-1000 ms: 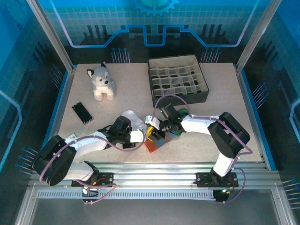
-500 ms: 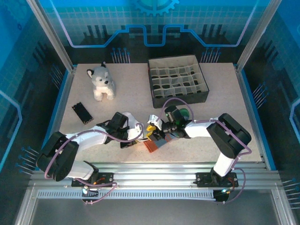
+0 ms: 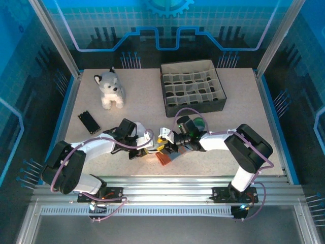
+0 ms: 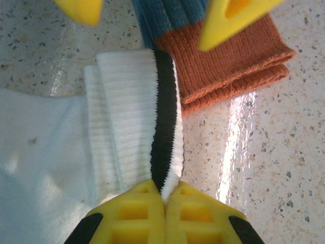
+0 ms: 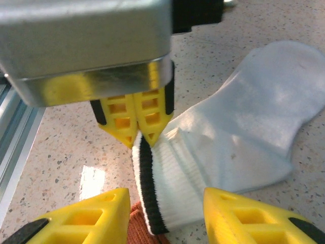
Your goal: Roll the socks
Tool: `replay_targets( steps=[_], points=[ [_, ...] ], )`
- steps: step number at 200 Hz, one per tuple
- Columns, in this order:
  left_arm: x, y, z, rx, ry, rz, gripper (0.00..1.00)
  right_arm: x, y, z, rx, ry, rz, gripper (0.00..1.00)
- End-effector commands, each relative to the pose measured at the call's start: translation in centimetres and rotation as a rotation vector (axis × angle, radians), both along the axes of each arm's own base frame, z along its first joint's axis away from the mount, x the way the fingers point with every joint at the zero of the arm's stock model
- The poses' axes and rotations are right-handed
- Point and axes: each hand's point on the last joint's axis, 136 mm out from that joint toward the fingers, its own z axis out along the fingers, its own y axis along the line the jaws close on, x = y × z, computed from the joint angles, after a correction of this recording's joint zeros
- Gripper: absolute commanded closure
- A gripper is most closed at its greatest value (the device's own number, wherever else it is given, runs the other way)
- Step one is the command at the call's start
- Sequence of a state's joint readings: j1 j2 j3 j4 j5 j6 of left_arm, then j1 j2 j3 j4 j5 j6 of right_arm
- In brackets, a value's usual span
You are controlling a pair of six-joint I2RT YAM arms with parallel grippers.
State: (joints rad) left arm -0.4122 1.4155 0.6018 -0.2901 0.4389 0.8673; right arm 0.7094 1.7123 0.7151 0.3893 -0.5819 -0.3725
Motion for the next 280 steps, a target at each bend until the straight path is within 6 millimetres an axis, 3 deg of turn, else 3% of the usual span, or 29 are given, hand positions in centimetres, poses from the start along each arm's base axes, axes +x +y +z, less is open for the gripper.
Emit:
replay_targets(
  steps=[1, 76, 163, 178, 212, 231, 280],
  points=[
    [-0.4, -0.4, 0.5, -0.033, 0.033, -0.029, 1.0, -0.3, 0.3, -0.5, -0.022, -0.057, 0.043, 0.56],
    [-0.1, -0.2, 0.9, -0.053, 0.026, -0.021, 1.0, -1.5, 1.4, -2.4, -0.067, -0.067, 0.113, 0.53],
    [0.2, -0.2, 1.5, -0.085, 0.003, -0.015, 1.0, -1.0, 1.6, -4.1, -0.104, -0.087, 0.084, 0.54],
    [0.1, -0.2, 1.6, -0.085, 0.002, -0.018, 1.0, -1.0, 1.8, -4.0, -0.107, -0.095, 0.084, 0.61],
    [0.5, -0.2, 2.0, -0.093, -0.03, -0.003, 1.0, -1.1, 2.5, -3.5, -0.121, -0.148, 0.08, 1.0],
    [1.2, -0.2, 2.7, -0.099, -0.066, 0.033, 1.0, -1.3, 2.8, -3.4, -0.139, -0.184, 0.077, 1.0],
    [2.6, 0.9, 6.3, -0.126, -0.161, 0.208, 0.69, -1.4, 2.8, -4.0, -0.213, -0.211, 0.041, 1.0]
  ],
)
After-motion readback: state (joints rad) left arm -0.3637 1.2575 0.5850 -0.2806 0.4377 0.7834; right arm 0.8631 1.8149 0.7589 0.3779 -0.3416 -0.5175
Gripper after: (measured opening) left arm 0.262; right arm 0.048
